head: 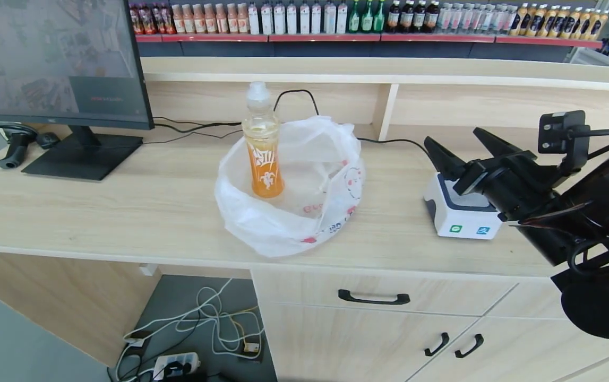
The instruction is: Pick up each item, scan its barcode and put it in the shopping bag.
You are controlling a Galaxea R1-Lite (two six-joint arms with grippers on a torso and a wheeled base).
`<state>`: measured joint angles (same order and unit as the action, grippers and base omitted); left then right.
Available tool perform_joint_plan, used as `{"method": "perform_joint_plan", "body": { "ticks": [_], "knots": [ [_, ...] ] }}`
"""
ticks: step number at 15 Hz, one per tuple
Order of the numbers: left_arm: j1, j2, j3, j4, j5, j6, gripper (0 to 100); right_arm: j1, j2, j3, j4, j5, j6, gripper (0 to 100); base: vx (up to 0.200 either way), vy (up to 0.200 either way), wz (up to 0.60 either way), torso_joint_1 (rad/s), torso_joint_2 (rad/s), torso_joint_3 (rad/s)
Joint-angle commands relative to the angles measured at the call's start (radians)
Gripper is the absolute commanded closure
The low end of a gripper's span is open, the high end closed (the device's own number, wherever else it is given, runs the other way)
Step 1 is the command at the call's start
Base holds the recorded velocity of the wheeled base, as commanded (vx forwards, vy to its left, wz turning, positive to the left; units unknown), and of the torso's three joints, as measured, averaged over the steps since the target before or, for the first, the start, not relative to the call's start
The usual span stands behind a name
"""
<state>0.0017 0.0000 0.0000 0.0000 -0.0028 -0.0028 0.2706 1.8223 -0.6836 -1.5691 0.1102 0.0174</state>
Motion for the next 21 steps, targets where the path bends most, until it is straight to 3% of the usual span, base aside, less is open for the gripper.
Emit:
{"method": "perform_joint_plan", "body": {
  "ticks": [1,7,15,18,21],
  "knots": [
    [0.0,0.0,0.0,0.0,0.0,0.0,100,-0.001,0.008,-0.004,-0.002,0.0,0.001,0,0.0,-0.2,0.0,0.002,0.0,0.002],
    [0.0,0.0,0.0,0.0,0.0,0.0,100,0.005,-0.066,0.039,-0.002,0.0,-0.013,0,0.0,-0.2,0.0,0.003,0.0,0.002],
    [0.0,0.0,0.0,0.0,0.0,0.0,100,0.012,-0.457,0.415,-0.002,0.0,-0.093,0,0.0,-0.2,0.0,0.002,0.0,0.002],
    [0.0,0.0,0.0,0.0,0.0,-0.002,100,0.022,-0.655,0.641,-0.002,0.026,-0.097,0,0.0,-0.2,0.0,0.002,0.0,0.001],
    [0.0,0.0,0.0,0.0,0.0,-0.002,100,0.022,-0.65,0.578,-0.002,0.032,-0.096,0,0.0,-0.067,0.0,0.001,0.0,0.001]
  ]
}}
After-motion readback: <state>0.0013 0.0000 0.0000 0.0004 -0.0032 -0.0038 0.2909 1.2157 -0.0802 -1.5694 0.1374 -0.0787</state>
